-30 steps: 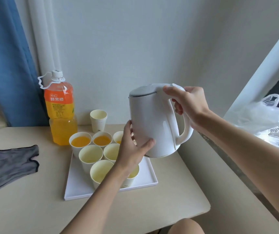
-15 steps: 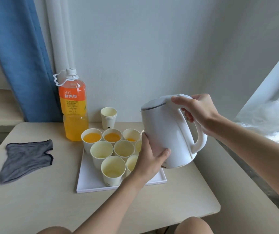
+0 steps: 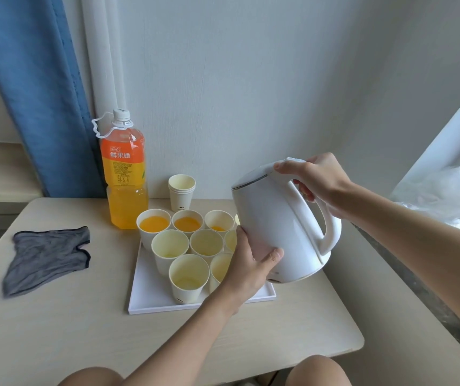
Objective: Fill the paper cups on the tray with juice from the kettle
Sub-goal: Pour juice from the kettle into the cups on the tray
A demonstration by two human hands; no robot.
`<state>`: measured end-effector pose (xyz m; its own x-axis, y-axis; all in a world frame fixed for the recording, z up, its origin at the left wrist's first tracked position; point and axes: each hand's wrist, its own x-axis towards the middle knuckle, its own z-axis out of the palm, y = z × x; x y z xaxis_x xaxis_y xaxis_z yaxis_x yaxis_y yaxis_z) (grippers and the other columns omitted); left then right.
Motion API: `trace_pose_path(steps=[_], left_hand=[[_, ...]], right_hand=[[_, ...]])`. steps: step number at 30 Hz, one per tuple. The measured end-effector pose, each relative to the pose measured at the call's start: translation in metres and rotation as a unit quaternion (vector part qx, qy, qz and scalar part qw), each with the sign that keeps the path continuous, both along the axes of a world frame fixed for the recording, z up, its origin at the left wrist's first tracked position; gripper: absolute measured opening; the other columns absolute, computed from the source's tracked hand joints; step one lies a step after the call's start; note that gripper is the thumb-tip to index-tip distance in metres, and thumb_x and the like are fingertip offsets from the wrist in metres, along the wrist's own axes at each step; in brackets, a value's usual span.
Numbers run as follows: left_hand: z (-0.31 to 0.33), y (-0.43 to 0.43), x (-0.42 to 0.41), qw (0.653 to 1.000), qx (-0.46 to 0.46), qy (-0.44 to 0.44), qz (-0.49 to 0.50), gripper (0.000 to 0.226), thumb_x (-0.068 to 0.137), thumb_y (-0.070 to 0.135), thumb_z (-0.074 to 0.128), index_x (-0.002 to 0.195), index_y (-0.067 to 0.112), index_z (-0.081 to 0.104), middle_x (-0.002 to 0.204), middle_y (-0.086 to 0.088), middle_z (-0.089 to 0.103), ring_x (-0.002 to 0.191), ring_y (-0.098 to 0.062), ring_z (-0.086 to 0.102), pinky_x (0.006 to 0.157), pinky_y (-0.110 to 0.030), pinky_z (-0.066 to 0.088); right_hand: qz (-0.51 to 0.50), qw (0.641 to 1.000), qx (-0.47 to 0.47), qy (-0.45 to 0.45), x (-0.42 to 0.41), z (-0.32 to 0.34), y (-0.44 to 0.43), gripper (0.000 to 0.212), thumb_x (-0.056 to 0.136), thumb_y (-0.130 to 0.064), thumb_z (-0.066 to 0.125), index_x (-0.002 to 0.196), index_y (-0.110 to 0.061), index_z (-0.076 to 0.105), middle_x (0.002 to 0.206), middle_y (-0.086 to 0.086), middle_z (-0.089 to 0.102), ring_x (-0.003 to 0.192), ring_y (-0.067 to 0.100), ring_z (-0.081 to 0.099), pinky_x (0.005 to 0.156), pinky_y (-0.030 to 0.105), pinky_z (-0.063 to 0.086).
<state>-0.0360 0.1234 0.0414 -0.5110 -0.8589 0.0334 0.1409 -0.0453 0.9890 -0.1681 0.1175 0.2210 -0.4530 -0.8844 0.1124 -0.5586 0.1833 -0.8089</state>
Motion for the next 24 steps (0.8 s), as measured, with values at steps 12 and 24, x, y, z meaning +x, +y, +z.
trace_pose_path(steps=[12, 24], left_hand=[[-0.001, 0.005, 0.0, 0.999, 0.035, 0.014, -0.008, 0.058, 0.096, 0.019, 0.073, 0.141, 0.028, 0.039, 0.129, 0.015, 0.063, 0.112, 0.002, 0.065, 0.1, -0.027, 0.054], [0.001, 0.006, 0.003, 0.998, 0.052, 0.017, -0.018, 0.053, 0.096, 0.019, 0.073, 0.137, 0.026, 0.042, 0.124, 0.014, 0.064, 0.114, -0.007, 0.067, 0.102, -0.031, 0.055]], right_hand=[[0.009, 0.998, 0.04, 0.041, 0.001, -0.003, -0.014, 0.049, 0.066, -0.047, 0.075, 0.055, -0.01, 0.046, 0.047, 0.004, 0.044, 0.042, 0.02, 0.036, 0.051, 0.029, 0.034], [0.004, 0.997, 0.054, 0.05, 0.001, -0.005, -0.018, 0.046, 0.067, -0.047, 0.076, 0.061, -0.009, 0.05, 0.051, 0.007, 0.046, 0.044, 0.021, 0.038, 0.049, 0.028, 0.034]])
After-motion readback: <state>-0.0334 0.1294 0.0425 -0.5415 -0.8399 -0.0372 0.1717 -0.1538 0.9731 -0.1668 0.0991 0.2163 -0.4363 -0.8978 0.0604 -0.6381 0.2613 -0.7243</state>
